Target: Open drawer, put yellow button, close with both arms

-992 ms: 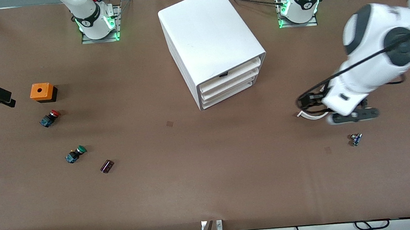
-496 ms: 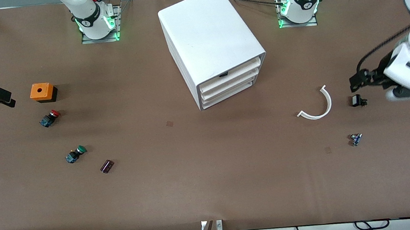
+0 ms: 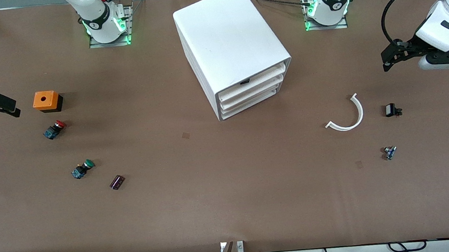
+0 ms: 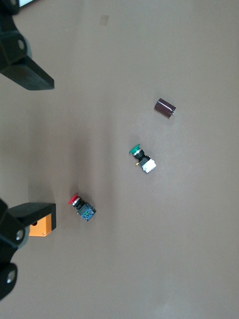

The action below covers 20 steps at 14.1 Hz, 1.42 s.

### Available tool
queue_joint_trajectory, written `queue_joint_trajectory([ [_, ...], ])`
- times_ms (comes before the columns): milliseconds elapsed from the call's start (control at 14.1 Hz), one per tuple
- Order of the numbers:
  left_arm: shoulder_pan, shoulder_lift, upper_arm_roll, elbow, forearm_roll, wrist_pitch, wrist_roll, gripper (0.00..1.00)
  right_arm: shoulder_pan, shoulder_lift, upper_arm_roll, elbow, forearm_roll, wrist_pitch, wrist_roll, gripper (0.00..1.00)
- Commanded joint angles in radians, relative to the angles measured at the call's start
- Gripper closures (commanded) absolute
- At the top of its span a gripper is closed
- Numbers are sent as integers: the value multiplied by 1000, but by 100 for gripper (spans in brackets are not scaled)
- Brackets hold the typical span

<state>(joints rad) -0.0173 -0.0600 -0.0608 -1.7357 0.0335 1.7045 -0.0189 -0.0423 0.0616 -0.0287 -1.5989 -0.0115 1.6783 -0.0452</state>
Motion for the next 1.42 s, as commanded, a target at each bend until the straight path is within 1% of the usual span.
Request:
queue_joint_trajectory([
  [0,-1,0,13,-4,-18,8,37,0,-24,-22,21,-13,-8,0,-13,0],
  [425,-1,2,9,-1,-18,-23,37,0,-24,-43,18,-27,-5,-22,4,0],
  [496,-1,2,9,-1,-18,-23,37,0,-22,-51,18,-44,-5,-14,4,0],
  [638,-1,2,9,-1,-18,-23,37,0,-21,-97,18,-119,-7,40,5,0],
  [709,-1,2,6,-1,-18,-23,37,0,-21,-107,18,-134,-7,46,10,0],
  [1346,-3,3,3,18,-18,-46,37,0,-21,-95,23,-121,-2,37,11,0],
])
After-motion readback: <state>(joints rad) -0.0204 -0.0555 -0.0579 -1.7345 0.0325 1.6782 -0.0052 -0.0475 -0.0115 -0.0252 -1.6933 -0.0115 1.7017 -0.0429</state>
